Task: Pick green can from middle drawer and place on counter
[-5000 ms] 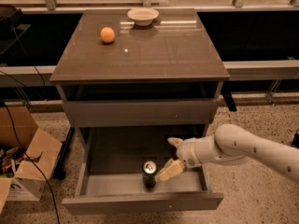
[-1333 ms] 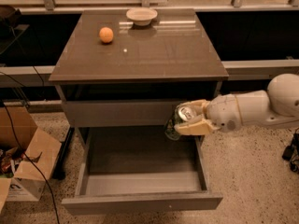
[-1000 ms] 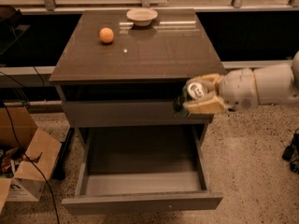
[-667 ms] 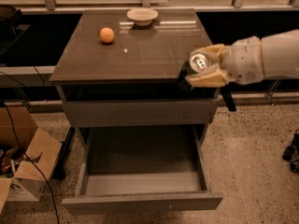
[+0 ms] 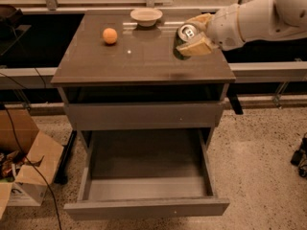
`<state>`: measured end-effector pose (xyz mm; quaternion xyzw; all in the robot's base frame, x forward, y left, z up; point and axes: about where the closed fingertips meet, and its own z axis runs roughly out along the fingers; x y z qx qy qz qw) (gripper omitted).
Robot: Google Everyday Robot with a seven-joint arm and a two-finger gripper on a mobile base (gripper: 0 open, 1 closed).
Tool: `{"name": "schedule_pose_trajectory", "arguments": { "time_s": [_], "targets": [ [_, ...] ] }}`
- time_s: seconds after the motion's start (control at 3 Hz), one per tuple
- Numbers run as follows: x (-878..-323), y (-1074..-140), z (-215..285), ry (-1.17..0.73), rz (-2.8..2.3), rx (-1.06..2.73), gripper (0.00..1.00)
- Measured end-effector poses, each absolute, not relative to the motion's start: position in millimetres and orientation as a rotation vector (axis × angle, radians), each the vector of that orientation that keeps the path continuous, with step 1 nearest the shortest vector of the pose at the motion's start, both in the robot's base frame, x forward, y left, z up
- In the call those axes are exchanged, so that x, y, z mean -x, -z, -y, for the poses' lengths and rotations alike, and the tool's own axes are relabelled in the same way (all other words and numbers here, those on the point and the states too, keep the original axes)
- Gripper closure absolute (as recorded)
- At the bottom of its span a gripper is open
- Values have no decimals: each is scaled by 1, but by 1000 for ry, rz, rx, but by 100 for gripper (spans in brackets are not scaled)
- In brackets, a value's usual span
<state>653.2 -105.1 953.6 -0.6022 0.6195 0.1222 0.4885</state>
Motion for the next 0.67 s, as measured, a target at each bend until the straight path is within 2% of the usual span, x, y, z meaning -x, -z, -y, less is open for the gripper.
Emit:
{"name": "schedule_pose_trajectory", "arguments": {
  "time_s": [0.67],
  "targets": [
    [-756, -905, 62, -300, -1521, 1487, 100]
  ]
}}
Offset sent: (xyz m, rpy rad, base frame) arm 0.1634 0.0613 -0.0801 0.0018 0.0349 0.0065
